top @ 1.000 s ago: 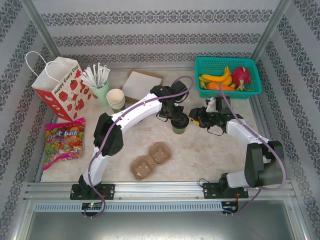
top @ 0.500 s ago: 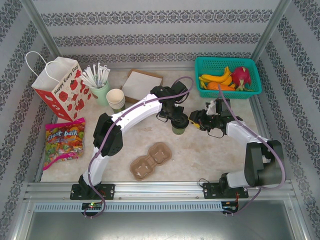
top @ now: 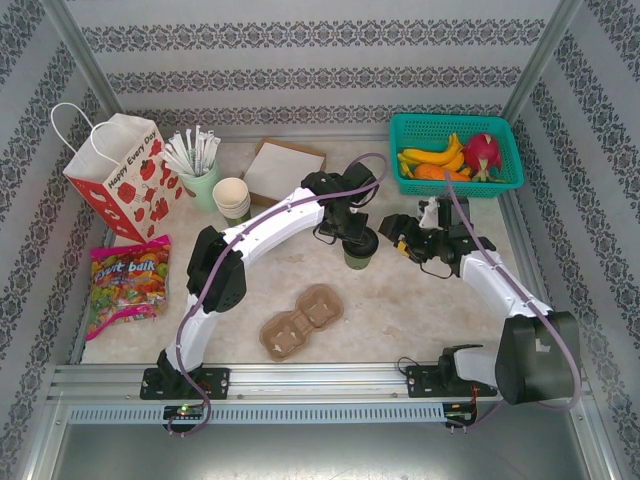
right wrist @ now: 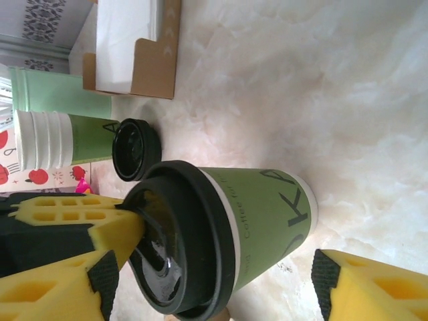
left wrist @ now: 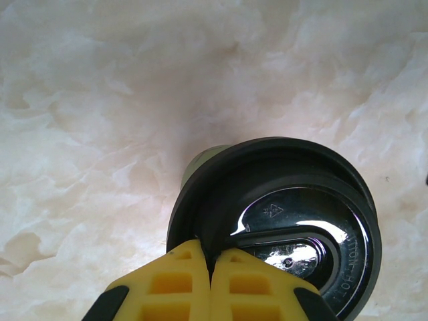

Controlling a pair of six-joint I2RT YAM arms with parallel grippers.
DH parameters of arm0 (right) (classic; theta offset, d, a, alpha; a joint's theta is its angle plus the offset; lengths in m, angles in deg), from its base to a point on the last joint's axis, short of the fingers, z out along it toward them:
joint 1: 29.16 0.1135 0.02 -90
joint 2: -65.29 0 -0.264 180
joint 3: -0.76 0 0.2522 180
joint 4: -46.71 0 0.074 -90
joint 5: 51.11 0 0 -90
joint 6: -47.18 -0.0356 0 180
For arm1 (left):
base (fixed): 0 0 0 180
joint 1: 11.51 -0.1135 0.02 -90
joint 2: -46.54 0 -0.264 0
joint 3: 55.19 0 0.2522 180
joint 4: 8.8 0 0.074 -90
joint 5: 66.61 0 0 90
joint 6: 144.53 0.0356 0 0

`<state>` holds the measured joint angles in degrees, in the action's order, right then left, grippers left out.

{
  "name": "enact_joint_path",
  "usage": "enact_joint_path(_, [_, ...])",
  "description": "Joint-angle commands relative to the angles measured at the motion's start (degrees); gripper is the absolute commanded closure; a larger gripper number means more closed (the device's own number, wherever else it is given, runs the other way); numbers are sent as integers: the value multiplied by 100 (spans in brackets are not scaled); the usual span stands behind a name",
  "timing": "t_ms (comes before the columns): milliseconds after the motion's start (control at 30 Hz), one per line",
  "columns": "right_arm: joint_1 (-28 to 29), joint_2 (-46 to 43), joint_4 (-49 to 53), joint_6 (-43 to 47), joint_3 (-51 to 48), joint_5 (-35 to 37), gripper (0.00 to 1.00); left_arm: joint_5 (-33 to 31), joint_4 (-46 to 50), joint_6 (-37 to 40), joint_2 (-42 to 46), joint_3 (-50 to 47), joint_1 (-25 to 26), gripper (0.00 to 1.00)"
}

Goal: Pack the takeout coffee

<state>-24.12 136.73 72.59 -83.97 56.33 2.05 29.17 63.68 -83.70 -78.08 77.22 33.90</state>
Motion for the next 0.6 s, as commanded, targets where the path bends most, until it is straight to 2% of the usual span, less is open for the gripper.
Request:
enact_joint_path(0, [145,-126,-97,154,-50,54,11,72,483,3,-302,-9,154,100])
enact_joint_path(67, [245,-104,-53,186,9,85,2,72,487,3,-302,0,161,100])
enact_joint_path(267, [509,98,177,192,130,475,2,63,480,22,-309,17,160,100])
enact_joint_path(400, [694,292,448,368,263,510,5,63,450,25,-309,18,157,100])
enact_joint_path(567, [867,542,786,586,362,620,13,125,425,52,-339,2,161,100])
